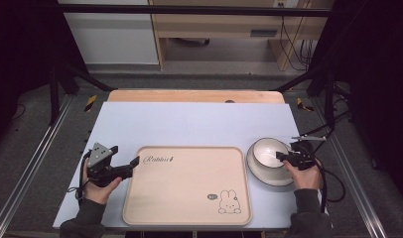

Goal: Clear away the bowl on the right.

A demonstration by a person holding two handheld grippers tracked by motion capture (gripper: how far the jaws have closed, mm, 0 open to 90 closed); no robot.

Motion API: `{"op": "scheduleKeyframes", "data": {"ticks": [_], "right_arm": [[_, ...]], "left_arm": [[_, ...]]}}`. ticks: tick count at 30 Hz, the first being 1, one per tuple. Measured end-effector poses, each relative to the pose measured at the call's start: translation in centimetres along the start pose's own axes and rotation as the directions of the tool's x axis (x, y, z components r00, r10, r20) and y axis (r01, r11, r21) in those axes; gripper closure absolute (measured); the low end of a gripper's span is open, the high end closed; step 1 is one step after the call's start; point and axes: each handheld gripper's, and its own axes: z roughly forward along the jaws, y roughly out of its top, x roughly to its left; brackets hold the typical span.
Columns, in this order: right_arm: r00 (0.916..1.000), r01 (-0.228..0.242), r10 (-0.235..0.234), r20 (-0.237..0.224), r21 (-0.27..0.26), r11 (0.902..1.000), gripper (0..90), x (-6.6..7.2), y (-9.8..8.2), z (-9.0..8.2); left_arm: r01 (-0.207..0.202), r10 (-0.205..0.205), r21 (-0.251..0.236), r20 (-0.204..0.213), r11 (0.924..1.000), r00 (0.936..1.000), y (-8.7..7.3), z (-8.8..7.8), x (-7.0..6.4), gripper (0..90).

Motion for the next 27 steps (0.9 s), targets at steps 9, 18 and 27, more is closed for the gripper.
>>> {"op": "scheduleKeyframes", "data": {"ticks": [9,18,27], "right_arm": [[1.0000,-0.003,0.003,0.000,0.019,0.9998,70.9,-0.05,0.01,0.34],[0.9989,-0.046,0.046,0.006,0.025,0.9986,75.2,-0.02,0.18,0.43],[0.9964,-0.084,0.084,0.008,0.032,0.9959,78.5,-0.09,0.34,0.41]], "left_arm": [[-0.001,0.001,0.002,-0.001,1.0000,1.0000,-0.02,0.05,0.00,13.4],[-0.003,0.003,0.004,-0.002,1.0000,1.0000,-0.02,0.08,-0.03,13.6],[-0.005,0.005,0.005,-0.003,1.0000,1.0000,-0.02,0.10,-0.08,13.8]]}}
